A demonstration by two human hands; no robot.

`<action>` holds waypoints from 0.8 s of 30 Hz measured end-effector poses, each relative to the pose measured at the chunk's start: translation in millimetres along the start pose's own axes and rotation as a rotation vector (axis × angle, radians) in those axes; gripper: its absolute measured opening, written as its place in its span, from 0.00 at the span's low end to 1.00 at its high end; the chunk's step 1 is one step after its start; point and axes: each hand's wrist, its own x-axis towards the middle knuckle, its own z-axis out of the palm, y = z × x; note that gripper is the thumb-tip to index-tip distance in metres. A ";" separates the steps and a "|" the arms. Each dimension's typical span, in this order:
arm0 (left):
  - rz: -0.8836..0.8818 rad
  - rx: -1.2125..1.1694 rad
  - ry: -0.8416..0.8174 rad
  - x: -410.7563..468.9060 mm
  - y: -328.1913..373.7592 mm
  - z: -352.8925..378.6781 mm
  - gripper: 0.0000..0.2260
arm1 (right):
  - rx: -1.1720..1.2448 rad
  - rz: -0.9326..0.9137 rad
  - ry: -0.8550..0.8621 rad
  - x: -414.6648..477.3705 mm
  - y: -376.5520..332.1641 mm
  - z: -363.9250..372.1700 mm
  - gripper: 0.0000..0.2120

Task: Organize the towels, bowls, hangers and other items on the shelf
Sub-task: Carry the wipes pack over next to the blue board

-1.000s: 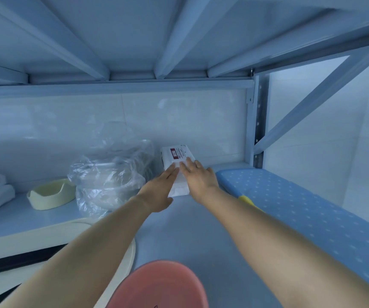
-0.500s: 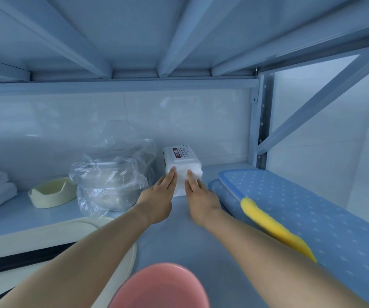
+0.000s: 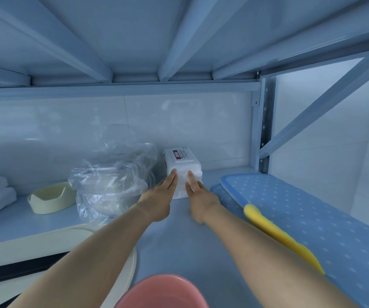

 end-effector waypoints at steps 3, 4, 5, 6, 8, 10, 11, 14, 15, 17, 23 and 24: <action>0.010 0.041 0.038 -0.8 1.2 2.5 0.34 | 0.000 0.010 -0.022 6.3 2.0 -1.5 0.38; 0.010 0.051 0.043 -1.2 1.4 3.0 0.33 | 0.006 0.014 -0.029 8.1 2.1 -1.9 0.38; 0.015 0.062 0.044 -1.7 1.3 3.4 0.33 | 0.009 0.017 -0.035 9.6 2.2 -2.1 0.38; 0.023 0.072 0.042 -2.5 0.9 4.0 0.33 | 0.009 0.019 -0.042 10.9 2.1 -2.2 0.38; 0.044 0.086 0.041 -4.3 -1.3 4.7 0.32 | 0.010 0.023 -0.058 12.8 2.2 -3.1 0.38; 0.058 0.091 0.046 -8.1 -3.8 3.5 0.32 | 0.023 0.027 -0.075 13.5 2.1 -6.0 0.38; 0.067 0.095 0.048 -10.3 -4.8 2.4 0.31 | 0.038 0.031 -0.075 13.0 1.4 -7.9 0.37; 0.106 0.082 0.062 -16.5 -8.0 -4.8 0.30 | 0.116 0.038 -0.015 8.8 -6.1 -14.3 0.31; 0.119 0.071 0.073 -18.3 -9.3 -9.0 0.30 | 0.159 0.041 0.024 6.9 -10.4 -16.4 0.28; 0.145 0.025 0.102 -22.0 -12.4 -19.0 0.31 | 0.252 0.026 0.112 4.4 -20.5 -21.5 0.26; 0.203 -0.108 0.320 -37.4 -27.8 -63.9 0.32 | 0.376 -0.089 0.239 4.1 -39.9 -47.5 0.23; 0.213 -0.116 0.366 -39.5 -33.6 -72.4 0.30 | 0.392 -0.111 0.269 4.6 -41.4 -53.3 0.22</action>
